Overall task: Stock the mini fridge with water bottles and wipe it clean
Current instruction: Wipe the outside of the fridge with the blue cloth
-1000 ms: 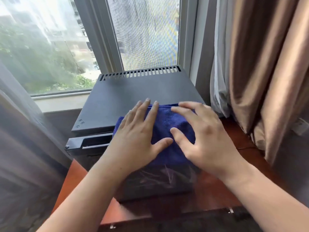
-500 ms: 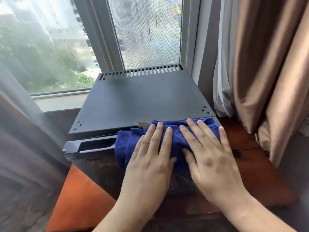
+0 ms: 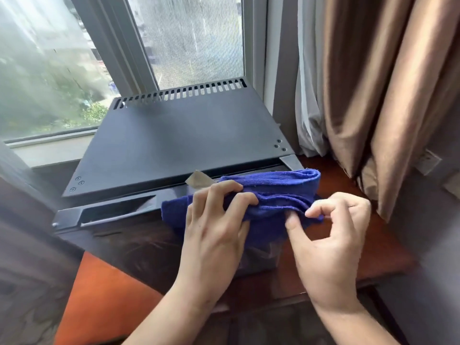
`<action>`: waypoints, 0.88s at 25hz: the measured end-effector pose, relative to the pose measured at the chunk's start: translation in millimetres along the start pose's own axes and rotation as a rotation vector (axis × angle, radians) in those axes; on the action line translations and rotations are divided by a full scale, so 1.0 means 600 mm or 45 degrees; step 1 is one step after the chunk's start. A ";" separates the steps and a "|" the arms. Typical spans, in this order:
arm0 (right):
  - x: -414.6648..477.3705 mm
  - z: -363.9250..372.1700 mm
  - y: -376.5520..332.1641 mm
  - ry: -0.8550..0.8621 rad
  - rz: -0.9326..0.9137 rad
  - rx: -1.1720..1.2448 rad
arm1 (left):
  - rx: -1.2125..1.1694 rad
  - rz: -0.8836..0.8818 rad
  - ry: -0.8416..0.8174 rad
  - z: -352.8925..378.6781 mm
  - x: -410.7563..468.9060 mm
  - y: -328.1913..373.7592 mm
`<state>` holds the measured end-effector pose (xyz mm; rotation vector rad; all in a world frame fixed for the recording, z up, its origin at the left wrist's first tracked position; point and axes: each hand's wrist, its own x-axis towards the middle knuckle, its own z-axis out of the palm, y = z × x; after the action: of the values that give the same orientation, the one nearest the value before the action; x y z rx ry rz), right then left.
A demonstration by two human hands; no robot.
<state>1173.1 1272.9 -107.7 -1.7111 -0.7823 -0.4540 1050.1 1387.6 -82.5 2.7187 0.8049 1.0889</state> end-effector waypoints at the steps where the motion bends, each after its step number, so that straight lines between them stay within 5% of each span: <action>1: -0.003 0.000 -0.002 0.037 0.142 0.046 | -0.022 -0.014 0.019 0.004 -0.003 0.001; 5: -0.013 0.003 -0.003 0.065 0.687 0.267 | -0.056 -0.023 0.056 0.005 -0.009 0.001; 7: -0.004 0.001 -0.012 0.025 0.736 0.442 | -0.071 -0.014 0.071 0.000 -0.004 -0.002; 9: 0.007 0.002 -0.026 -0.066 0.578 0.477 | -0.084 -0.014 0.087 -0.003 0.004 -0.004; 14: 0.005 0.019 -0.030 -0.369 -0.155 -0.102 | 0.005 -0.033 0.054 -0.012 0.016 -0.002; 22: 0.106 0.075 -0.083 -0.856 -0.265 -0.576 | 0.002 -0.251 -0.013 -0.045 0.077 -0.017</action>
<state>1178.5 1339.7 -43.8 -2.2537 -1.4317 -0.1909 1055.5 1417.5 -36.9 2.5770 1.0461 1.0310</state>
